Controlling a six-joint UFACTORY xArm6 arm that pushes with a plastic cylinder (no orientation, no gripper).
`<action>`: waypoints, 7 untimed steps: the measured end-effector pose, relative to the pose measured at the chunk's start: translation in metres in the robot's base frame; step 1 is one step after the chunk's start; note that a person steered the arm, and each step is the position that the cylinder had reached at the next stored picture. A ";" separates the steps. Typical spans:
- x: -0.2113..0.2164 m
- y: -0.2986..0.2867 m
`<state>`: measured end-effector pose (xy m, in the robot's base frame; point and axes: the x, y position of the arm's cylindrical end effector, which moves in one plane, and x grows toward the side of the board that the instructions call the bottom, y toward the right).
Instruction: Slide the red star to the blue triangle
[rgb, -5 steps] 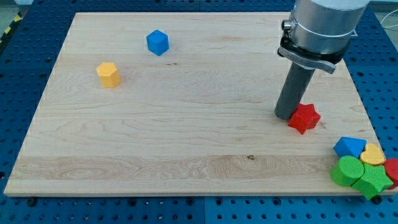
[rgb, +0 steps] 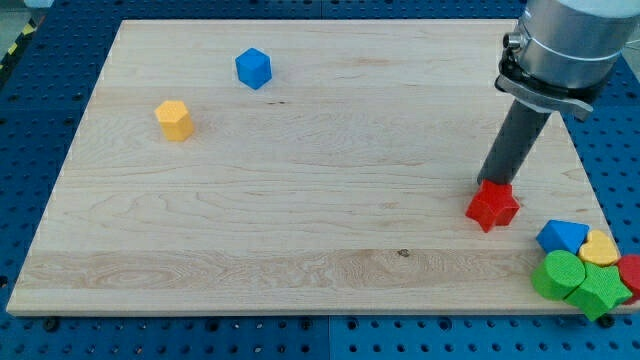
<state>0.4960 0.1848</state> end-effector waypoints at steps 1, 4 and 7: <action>0.004 -0.003; 0.017 -0.015; 0.028 -0.040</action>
<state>0.5237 0.1452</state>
